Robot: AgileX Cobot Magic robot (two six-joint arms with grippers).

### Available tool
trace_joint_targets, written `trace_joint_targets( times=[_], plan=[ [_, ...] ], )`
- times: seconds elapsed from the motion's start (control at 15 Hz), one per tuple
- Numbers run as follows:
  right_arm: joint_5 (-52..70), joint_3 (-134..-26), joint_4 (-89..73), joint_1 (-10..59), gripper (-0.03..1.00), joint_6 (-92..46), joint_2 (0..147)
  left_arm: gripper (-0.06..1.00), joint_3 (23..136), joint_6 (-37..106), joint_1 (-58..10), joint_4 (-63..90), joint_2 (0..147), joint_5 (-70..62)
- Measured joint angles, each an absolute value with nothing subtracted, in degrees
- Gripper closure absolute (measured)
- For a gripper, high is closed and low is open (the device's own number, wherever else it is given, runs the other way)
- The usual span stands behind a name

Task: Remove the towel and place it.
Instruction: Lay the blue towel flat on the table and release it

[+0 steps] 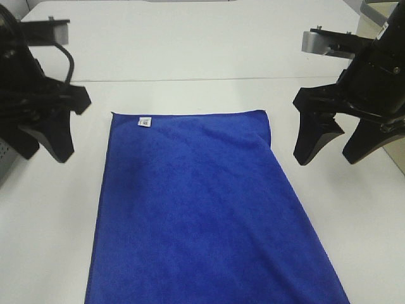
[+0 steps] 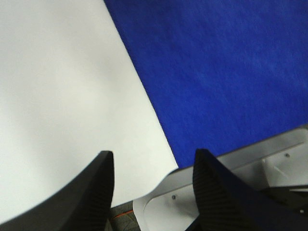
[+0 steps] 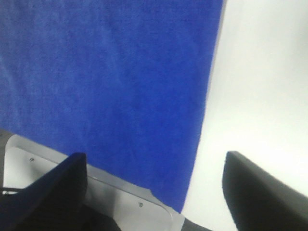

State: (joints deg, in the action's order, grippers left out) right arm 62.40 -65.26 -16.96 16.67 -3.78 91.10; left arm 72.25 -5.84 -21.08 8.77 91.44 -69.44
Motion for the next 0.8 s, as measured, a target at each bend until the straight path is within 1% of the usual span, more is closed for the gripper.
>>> trace_joint_targets(
  times=[0.07, 0.27, 0.53, 0.73, 0.8],
  plan=[
    [62.34, -67.32, -15.01, 16.67, 0.24, -2.41, 91.1, 0.47, 73.91, -5.84, -19.19, 8.25, 91.44, -69.44],
    [63.37, -78.32, -10.66, 16.21, 0.24, 0.0, 92.7, 0.46, 78.78, -6.02, -14.38, 7.05, 92.99, -69.5],
    [68.7, -95.17, -10.71, 13.58, 0.24, -0.63, 103.82, 0.36, 84.68, -6.02, -11.86, 4.41, 100.21, -67.72],
    [69.5, -105.42, -10.77, 13.35, 0.25, -1.32, 113.45, 0.34, 90.76, -5.16, -11.06, 4.3, 107.95, -67.21],
    [69.5, -106.63, -10.66, 13.35, 0.25, -1.38, 114.88, 0.34, 93.11, -4.93, -10.71, 4.3, 110.52, -67.09]
  ],
)
